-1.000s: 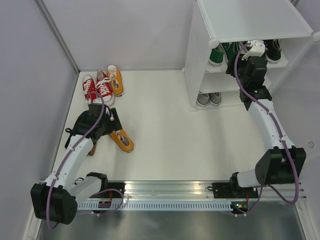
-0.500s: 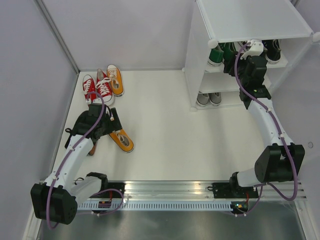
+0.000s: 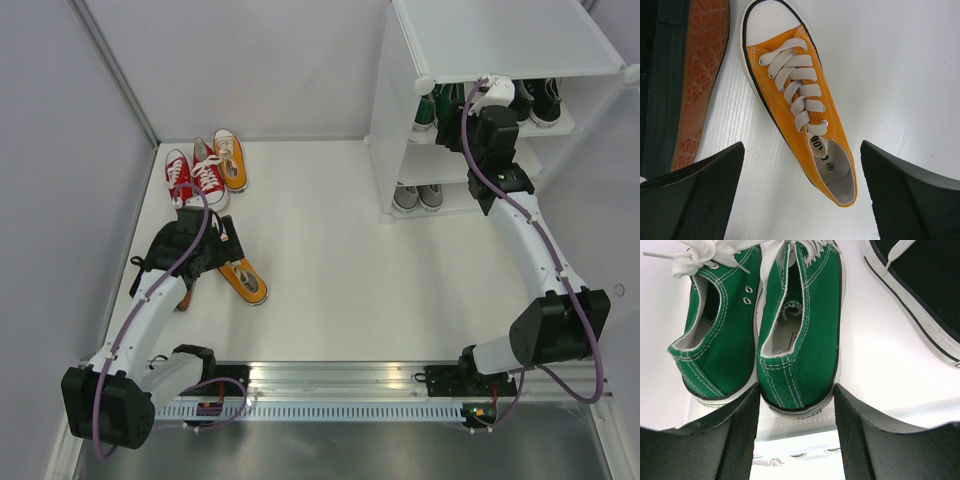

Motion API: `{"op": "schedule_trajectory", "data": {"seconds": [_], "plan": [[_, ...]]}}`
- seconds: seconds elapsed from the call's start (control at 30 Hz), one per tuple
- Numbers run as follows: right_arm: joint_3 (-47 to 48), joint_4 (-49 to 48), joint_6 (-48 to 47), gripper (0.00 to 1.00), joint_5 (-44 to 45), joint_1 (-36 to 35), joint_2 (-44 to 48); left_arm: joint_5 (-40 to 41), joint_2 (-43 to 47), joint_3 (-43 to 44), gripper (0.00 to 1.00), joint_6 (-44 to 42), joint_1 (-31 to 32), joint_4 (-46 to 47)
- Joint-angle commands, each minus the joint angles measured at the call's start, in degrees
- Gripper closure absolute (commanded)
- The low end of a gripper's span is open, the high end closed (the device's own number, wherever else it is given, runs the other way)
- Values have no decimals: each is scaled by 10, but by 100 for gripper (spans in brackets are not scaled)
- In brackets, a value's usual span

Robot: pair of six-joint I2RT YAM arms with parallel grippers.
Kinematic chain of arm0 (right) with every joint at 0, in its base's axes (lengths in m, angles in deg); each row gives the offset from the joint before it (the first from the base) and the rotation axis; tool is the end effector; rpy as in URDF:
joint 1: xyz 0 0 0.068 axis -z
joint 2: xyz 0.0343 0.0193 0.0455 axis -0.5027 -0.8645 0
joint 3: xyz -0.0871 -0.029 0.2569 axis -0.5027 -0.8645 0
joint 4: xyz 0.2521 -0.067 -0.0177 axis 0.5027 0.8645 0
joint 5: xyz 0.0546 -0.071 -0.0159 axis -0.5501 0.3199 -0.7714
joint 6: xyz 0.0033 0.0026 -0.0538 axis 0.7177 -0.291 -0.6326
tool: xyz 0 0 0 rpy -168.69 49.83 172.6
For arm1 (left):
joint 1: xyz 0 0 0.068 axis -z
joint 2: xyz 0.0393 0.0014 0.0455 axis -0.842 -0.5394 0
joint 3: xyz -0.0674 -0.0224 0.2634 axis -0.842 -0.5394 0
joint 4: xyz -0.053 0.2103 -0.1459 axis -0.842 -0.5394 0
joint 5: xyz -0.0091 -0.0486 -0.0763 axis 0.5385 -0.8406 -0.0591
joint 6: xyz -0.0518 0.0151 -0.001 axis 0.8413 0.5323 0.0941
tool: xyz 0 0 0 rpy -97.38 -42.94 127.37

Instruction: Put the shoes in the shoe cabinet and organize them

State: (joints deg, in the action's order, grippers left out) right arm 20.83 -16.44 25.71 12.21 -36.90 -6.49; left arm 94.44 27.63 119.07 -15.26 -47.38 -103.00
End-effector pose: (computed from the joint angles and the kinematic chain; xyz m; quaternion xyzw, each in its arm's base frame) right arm 0.3431 0.0367 0.4041 0.0630 0.7560 0.0622 0.6485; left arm 0.2029 -0.0295 0.2645 -0.1477 0.9240 -0.0249 0.3518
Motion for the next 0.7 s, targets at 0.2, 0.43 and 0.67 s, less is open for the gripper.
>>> {"op": "schedule_trajectory", "data": {"seconds": [0.2, 0.43, 0.67], "plan": [[44, -31, -57, 100, -29, -9, -18, -10, 4, -1, 0, -17, -3, 15], [52, -34, -72, 99, -55, 14, -29, -10, 4, -1, 0, -17, -3, 16], [14, -80, -52, 99, -21, 19, -21, -9, 4, -1, 0, -17, -3, 15]]}}
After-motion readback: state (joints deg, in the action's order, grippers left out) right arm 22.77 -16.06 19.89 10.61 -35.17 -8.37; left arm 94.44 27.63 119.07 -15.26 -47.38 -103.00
